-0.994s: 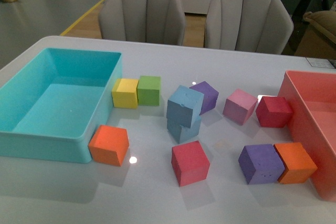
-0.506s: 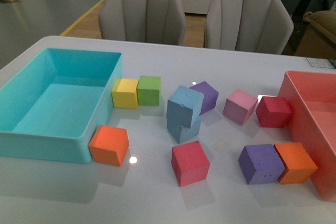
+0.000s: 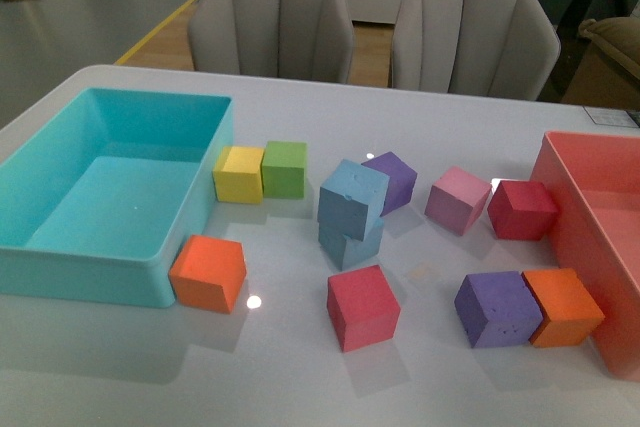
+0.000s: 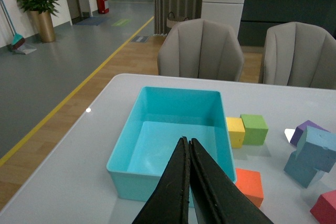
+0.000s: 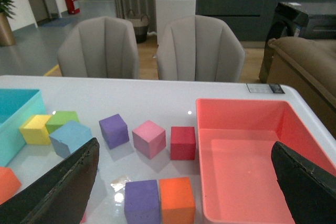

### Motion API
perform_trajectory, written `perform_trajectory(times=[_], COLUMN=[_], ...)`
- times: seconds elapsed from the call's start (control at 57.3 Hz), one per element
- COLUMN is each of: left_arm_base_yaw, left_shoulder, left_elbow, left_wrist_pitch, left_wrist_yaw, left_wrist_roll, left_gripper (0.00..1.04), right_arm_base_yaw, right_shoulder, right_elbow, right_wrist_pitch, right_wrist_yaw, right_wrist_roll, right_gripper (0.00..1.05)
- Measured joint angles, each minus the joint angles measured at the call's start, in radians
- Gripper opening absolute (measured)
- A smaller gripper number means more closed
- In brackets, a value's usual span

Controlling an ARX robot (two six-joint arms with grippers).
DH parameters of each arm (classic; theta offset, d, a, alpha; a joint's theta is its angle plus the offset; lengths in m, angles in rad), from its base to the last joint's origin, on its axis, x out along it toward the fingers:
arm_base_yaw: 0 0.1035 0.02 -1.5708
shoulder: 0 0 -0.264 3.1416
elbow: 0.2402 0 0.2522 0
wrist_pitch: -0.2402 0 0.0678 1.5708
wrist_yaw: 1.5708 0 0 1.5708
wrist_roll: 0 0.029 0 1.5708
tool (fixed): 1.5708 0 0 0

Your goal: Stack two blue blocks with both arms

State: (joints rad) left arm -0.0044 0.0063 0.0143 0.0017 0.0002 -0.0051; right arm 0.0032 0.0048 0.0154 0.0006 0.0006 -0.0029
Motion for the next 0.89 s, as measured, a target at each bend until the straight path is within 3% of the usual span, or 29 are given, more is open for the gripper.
perform_trajectory(times=[0.052, 0.436, 0.89], left_arm_base_yaw=[0.0, 0.0, 0.0], left_shoulder=[0.0, 0.0, 0.0], left_elbow=[0.0, 0.0, 0.0], left_wrist_pitch=[0.0, 0.0, 0.0], left_wrist_yaw=[0.0, 0.0, 0.0], left_wrist_roll=[0.0, 0.0, 0.001], left_gripper=[0.21, 0.96, 0.96], right_arm_base_yaw=[0.0, 0.0, 0.0], right_shoulder=[0.0, 0.0, 0.0], right_elbow=[0.0, 0.0, 0.0], right_wrist_pitch=[0.0, 0.0, 0.0], right_wrist_yaw=[0.0, 0.0, 0.0], right_wrist_roll=[0.0, 0.0, 0.0], right_gripper=[0.96, 0.96, 0.96])
